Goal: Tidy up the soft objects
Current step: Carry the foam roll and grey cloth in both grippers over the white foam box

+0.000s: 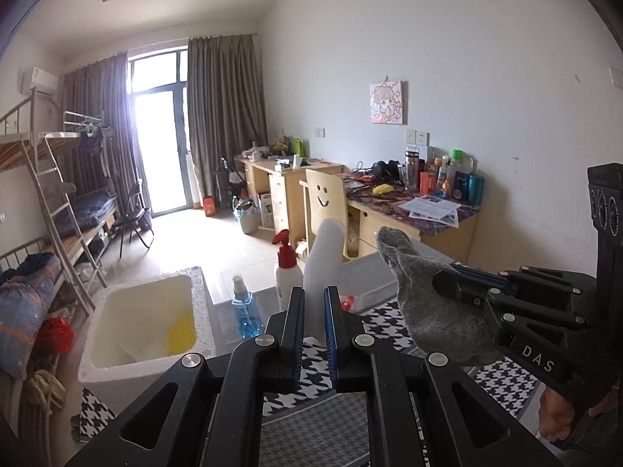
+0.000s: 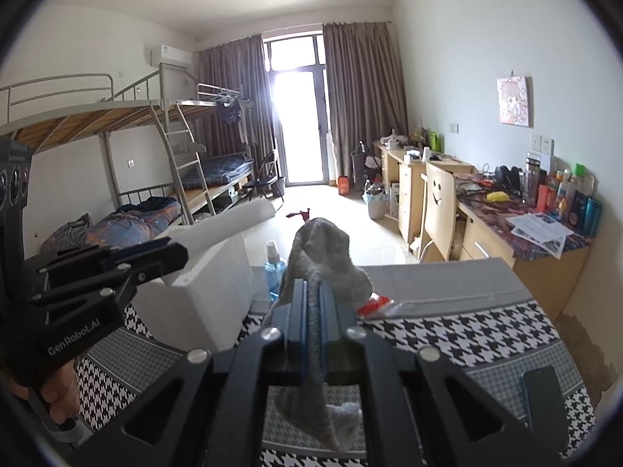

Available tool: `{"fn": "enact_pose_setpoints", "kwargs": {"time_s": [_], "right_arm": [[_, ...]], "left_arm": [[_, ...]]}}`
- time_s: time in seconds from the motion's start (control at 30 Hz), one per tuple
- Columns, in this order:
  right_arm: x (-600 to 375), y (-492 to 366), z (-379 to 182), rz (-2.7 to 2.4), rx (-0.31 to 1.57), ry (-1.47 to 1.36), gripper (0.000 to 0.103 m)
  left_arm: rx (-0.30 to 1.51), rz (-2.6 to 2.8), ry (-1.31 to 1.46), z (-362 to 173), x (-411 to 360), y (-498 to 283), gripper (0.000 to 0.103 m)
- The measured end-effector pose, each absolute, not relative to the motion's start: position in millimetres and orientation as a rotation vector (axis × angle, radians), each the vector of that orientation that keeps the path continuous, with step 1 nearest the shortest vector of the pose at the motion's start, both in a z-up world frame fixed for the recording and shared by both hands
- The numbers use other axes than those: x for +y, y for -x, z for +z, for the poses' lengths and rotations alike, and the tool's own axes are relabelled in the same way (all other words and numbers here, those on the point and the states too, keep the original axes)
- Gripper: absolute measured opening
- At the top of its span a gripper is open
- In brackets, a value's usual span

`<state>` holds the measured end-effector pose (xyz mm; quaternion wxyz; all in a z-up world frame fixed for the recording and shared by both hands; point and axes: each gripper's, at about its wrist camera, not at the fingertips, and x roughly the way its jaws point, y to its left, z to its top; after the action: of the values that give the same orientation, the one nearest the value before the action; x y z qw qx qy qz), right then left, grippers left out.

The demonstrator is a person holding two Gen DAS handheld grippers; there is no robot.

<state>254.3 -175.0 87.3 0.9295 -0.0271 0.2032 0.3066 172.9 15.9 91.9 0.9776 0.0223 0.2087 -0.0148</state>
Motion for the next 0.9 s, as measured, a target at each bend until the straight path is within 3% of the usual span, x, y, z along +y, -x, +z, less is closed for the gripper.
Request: {"fn": "enact_pose_setpoints", "kwargs": {"time_s": [0.9], "right_arm": [[-107.4, -277.5, 108.4, 0.671, 0.411, 0.125, 0.008]], "left_arm": [[0.399, 0.17, -0.002, 109.8, 71.2, -201.8, 0.011]]}}
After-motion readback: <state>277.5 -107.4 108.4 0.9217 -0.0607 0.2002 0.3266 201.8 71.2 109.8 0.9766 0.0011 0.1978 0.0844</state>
